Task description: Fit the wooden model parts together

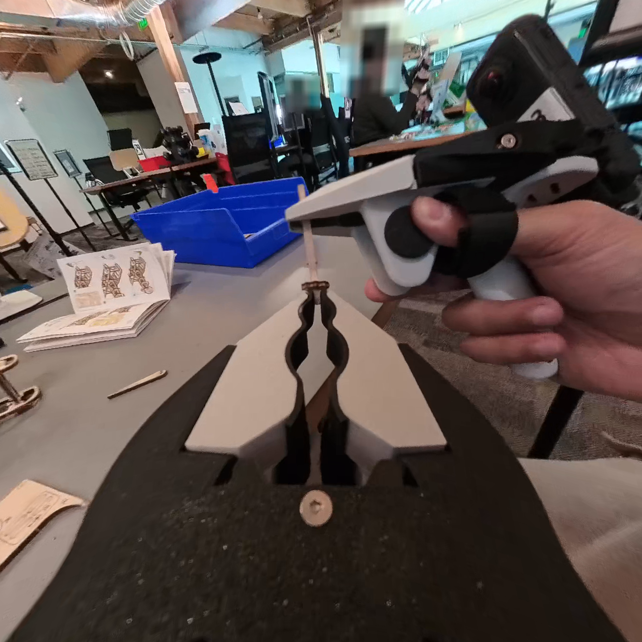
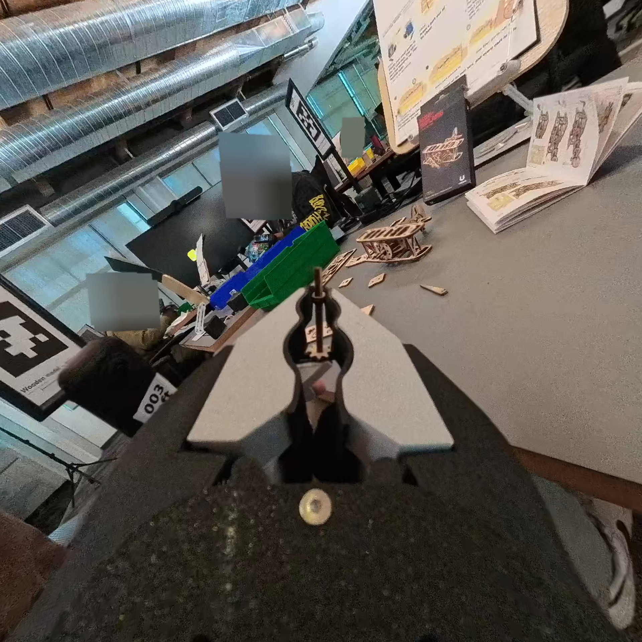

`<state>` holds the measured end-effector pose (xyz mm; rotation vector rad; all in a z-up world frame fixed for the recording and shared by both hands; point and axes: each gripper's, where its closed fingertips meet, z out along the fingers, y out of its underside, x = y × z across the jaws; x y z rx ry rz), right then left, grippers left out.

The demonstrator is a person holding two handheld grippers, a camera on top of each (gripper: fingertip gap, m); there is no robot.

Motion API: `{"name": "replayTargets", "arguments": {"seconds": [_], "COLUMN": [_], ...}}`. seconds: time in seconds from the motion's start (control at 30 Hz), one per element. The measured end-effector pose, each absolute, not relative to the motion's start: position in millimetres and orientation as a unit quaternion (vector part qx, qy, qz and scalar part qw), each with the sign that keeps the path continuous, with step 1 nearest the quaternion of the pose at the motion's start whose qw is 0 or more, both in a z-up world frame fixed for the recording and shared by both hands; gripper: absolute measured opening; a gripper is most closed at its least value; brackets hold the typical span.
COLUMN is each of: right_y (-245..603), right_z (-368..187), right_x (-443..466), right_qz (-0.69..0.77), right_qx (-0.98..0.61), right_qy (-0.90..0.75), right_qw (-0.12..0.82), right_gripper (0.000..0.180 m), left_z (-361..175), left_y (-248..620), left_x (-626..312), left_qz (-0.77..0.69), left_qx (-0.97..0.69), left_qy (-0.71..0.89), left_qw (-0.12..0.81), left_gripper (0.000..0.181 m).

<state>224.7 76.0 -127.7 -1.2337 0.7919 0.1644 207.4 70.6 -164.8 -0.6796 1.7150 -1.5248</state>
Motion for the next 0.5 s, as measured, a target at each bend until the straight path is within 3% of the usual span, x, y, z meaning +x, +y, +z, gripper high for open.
{"name": "replayTargets", "arguments": {"seconds": [0.2,0.3,0.43,0.5], "right_y": [73,72,73,75], "right_z": [-138,-145,-144,-146], "right_x": [231,234,230,229], "right_qz": [0.073,0.108,0.126,0.127], "right_qx": [-0.581,-0.581,-0.581,-0.583], "right_qy": [0.362,0.37,0.354,0.356], "right_qw": [0.725,0.717,0.722,0.719], "right_gripper": [0.007,0.026,0.006,0.006], "left_z": [-173,-174,-179,-180], "left_y": [71,72,71,72], "left_x": [208,208,207,208], "left_qz": [-0.6,-0.601,-0.582,-0.582], "left_qx": [-0.271,-0.265,-0.25,-0.251], "left_qy": [0.683,0.689,0.707,0.705], "left_qw": [0.317,0.307,0.315,0.318], "left_gripper": [0.001,0.001,0.001,0.001]}}
